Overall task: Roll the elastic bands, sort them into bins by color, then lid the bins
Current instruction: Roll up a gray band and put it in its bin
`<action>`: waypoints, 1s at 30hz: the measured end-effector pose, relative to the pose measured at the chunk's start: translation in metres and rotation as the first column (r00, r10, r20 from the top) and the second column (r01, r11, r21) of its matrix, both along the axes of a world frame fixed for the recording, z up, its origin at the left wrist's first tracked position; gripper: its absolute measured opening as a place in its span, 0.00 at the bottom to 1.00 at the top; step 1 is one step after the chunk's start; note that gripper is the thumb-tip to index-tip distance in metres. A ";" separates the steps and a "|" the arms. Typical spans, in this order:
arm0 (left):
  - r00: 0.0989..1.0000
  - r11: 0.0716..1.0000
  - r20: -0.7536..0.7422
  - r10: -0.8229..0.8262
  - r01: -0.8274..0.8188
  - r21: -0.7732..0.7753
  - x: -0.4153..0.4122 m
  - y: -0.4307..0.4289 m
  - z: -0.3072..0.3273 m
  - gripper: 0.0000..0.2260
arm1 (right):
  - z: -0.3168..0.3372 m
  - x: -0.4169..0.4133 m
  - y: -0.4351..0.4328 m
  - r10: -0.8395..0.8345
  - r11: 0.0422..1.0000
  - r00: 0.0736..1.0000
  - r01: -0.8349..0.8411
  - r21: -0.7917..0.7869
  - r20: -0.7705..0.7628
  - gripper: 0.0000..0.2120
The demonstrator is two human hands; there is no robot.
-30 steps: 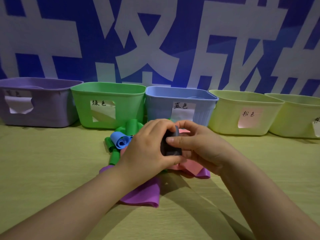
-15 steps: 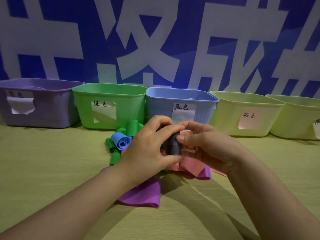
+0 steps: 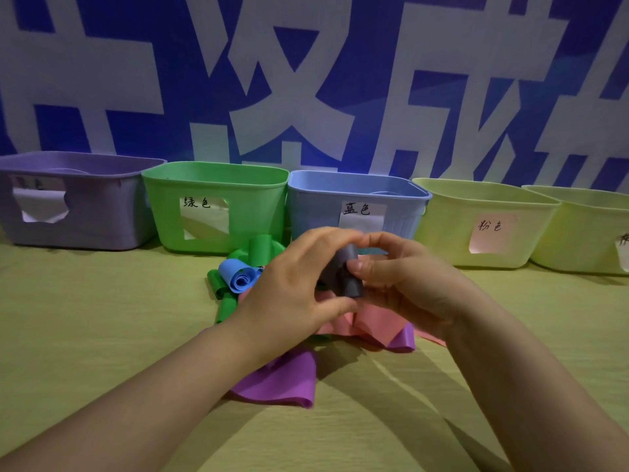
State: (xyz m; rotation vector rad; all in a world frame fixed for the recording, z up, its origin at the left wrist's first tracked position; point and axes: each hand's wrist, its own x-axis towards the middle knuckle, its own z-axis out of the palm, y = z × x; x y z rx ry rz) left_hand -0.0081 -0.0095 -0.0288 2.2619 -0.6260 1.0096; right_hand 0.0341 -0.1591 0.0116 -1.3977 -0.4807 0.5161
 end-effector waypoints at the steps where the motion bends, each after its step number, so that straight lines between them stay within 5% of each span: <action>1: 1.000 1.000 -0.002 0.003 -0.003 -0.025 0.000 0.000 0.000 0.26 | 0.000 0.001 0.000 0.007 1.000 1.000 -0.006 0.015 -0.025 0.15; 12: 0.988 0.992 0.098 0.122 -0.119 -0.035 0.003 0.002 -0.003 0.18 | 0.000 0.002 -0.005 0.113 0.994 0.993 -0.113 -0.003 0.013 0.12; 18: 0.991 0.995 0.089 0.096 -0.097 0.004 0.002 -0.001 -0.004 0.17 | -0.004 -0.003 0.005 -0.057 0.990 0.977 0.082 -0.113 0.205 0.17; 23: 0.997 0.999 0.083 0.007 -0.011 0.042 0.002 0.001 0.000 0.18 | 0.001 -0.002 -0.001 0.035 0.999 0.992 -0.030 -0.043 0.119 0.11; 30: 0.990 0.999 0.135 0.038 -0.039 0.003 0.004 0.003 -0.003 0.19 | 0.005 -0.001 -0.005 0.132 0.991 0.990 -0.133 0.012 0.039 0.15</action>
